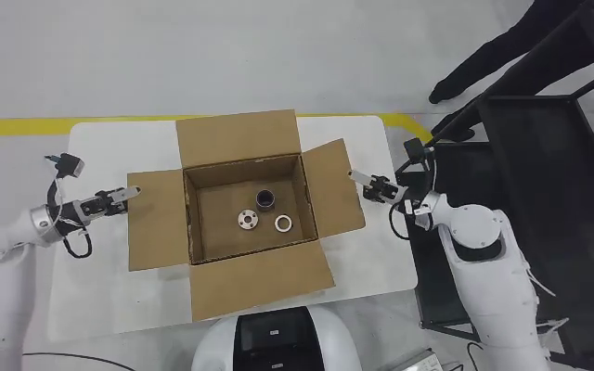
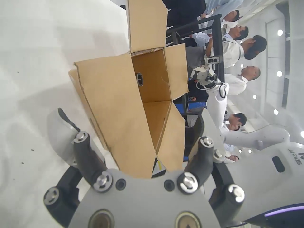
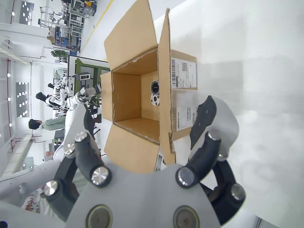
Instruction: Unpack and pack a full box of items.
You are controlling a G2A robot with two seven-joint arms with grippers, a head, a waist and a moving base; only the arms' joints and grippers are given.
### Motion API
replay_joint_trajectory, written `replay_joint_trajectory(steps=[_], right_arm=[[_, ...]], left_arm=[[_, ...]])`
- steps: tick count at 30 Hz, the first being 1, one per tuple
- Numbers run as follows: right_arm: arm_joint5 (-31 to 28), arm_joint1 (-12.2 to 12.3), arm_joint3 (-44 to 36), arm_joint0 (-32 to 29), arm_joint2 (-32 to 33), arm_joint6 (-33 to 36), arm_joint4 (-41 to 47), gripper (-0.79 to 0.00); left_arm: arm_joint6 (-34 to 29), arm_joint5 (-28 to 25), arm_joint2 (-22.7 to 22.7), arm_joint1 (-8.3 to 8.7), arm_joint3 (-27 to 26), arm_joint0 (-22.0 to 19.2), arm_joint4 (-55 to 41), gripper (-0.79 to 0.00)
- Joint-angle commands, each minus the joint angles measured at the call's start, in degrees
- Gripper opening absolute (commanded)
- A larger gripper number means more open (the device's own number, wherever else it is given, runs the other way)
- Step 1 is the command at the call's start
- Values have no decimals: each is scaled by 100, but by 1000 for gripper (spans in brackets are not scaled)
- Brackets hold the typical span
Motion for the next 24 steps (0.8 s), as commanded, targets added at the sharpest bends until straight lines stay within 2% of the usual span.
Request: replay_joint_trajectory(steps=[1, 6, 14, 18, 24], right_arm=[[-19, -6, 31, 56, -107, 1, 154, 0], [-225, -26, -103, 296, -374, 45, 650, 0], [-373, -72, 63, 767, -1112, 162, 954, 0], [-418, -139, 528, 1135, -1637, -48, 986, 0], [-391, -204, 1183, 1647, -2201, -107, 671, 0]], left_arm=[[-58, 59, 91, 37, 62, -88, -162, 0], [-229, 230, 134, 150, -156, -128, -711, 0], [-583, 583, 49, 319, -1398, 314, -1937, 0], [-848, 848, 261, 353, -1790, 390, -2397, 0], [-937, 936, 789, 356, -1963, 307, -2583, 0]])
